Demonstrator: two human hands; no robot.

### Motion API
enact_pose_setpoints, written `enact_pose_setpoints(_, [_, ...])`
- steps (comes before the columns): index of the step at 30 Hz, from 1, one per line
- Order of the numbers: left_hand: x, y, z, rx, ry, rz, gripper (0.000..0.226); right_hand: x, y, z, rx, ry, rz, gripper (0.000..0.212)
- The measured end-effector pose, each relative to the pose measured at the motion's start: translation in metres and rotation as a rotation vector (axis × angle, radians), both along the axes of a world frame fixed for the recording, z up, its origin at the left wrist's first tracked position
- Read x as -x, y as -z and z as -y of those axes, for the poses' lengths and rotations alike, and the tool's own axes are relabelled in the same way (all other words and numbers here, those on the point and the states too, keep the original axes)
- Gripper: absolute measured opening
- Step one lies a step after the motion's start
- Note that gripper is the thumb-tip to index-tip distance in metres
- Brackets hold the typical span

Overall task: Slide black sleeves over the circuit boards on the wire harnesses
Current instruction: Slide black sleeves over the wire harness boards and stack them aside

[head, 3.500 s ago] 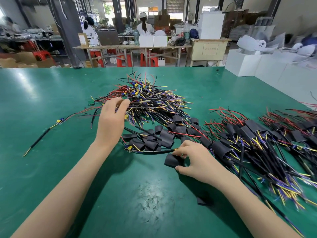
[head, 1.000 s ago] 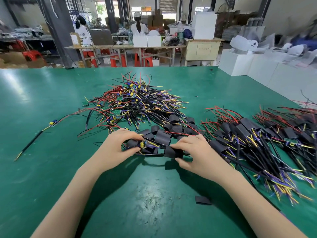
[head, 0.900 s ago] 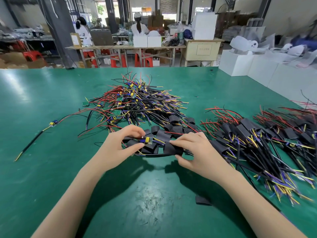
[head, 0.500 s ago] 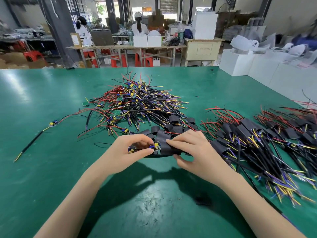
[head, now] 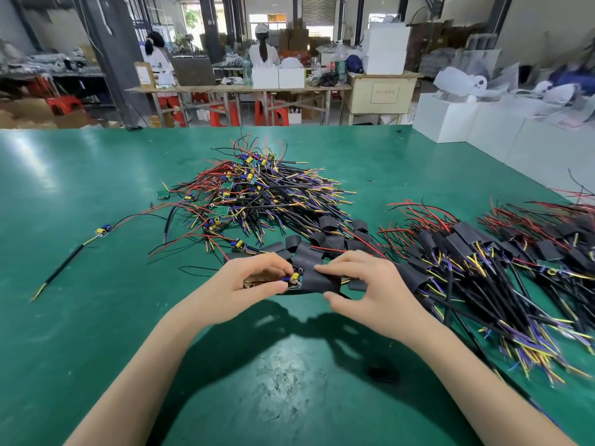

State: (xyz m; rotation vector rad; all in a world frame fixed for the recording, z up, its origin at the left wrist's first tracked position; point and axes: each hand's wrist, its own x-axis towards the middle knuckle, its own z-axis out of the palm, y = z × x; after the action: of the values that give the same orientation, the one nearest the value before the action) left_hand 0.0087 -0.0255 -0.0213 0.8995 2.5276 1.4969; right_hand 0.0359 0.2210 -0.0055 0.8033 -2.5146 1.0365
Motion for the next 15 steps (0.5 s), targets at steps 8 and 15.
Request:
enact_pose_setpoints(8, [-0.002,0.001,-0.006,0.002,-0.018,-0.070,0.017,-0.003,-0.001,0.001,-0.016,-0.065,0.008,0.028])
enact_pose_setpoints(15, [-0.002,0.004,-0.013,-0.002,-0.057,-0.023,0.013,-0.005,0.001,0.002,-0.061,-0.033,-0.048,0.032])
